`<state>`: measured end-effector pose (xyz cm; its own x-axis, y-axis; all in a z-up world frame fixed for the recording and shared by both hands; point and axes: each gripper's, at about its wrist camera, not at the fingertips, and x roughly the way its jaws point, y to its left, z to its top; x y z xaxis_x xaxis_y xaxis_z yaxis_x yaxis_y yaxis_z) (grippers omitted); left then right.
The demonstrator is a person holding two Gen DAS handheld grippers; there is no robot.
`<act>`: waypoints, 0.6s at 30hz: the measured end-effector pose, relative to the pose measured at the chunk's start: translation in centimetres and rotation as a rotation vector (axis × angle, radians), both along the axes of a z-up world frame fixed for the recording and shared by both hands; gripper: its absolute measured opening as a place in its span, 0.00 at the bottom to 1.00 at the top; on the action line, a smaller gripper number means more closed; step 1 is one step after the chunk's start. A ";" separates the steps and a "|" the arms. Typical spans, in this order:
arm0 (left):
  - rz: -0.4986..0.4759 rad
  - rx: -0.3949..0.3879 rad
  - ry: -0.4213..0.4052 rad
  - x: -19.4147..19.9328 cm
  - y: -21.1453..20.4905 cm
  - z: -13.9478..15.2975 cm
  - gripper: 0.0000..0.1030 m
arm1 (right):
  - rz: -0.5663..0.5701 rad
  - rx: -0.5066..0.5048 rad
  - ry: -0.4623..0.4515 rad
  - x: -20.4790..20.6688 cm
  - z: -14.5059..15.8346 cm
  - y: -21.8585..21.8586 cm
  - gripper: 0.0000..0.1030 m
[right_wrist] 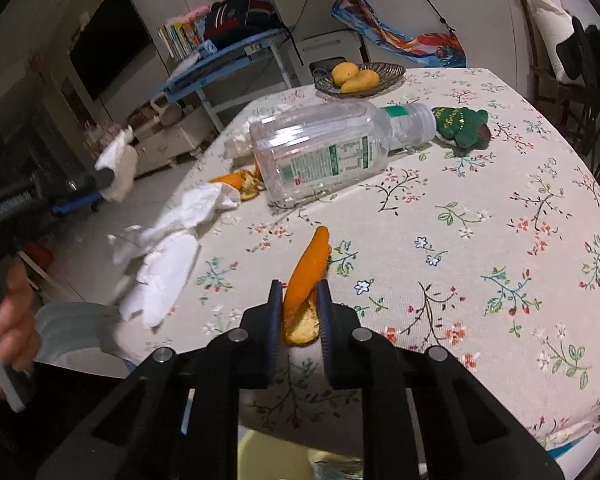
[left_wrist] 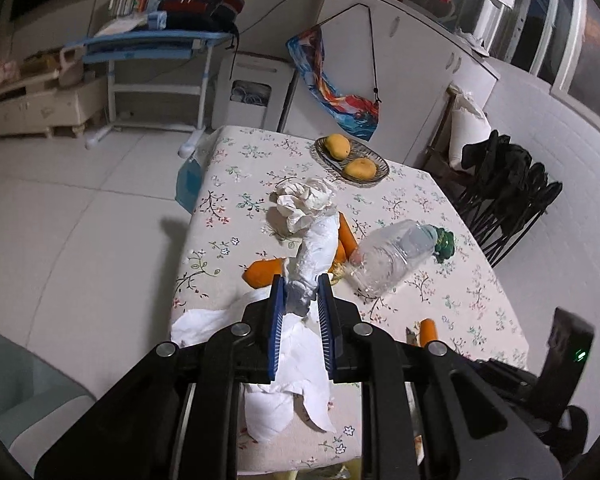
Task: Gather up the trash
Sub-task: 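Grasp the orange peel with the right tool while the left tool grasps a white tissue, then carry peel and tissue over the yellow basin and open both tools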
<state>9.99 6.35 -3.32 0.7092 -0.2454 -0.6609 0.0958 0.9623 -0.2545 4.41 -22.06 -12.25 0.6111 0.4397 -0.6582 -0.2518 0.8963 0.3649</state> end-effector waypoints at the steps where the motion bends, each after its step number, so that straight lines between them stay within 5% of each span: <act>1: 0.001 0.012 -0.008 -0.3 -0.2 0.1 0.15 | -0.004 0.011 -0.005 -0.3 0.2 -0.3 0.18; 18: 0.008 0.075 -0.086 -4.0 -2.4 0.6 0.15 | -0.010 0.100 -0.096 -3.4 3.2 -1.8 0.17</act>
